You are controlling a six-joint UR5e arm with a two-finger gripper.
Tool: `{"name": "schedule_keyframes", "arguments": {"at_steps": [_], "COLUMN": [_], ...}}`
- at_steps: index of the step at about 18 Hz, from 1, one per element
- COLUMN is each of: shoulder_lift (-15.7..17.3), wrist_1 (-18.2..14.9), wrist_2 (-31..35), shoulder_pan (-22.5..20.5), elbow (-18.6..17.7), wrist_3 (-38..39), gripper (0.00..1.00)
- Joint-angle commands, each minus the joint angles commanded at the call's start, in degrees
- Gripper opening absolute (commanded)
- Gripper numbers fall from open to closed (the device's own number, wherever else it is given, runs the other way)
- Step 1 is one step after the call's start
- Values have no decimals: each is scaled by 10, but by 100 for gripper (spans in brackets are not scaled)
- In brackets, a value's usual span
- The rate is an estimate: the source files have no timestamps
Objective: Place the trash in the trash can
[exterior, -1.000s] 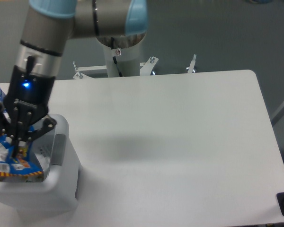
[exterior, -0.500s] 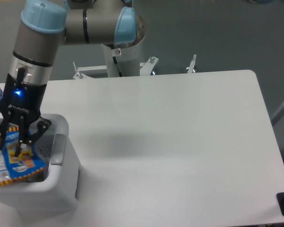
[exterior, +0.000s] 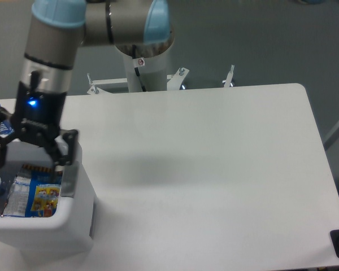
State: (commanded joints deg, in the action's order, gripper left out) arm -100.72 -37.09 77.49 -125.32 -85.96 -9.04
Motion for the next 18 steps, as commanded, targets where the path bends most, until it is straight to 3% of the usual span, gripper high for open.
{"name": "schedule_keyframes", "arguments": {"at_steps": [2,5,11,16,18], "shoulder_lift": [-1,2,33,60,61], "wrist_1": [2,-8,-147,-220,-229], "wrist_2": [49,62,140,139,139], "shoulder_pan": [-20,-52,-87,-135,-141], "elbow": [0,0,-3,-5,-3], "wrist_3": [-53,-166,-395,-499,-501], "gripper": [100,100,100,100,100]}}
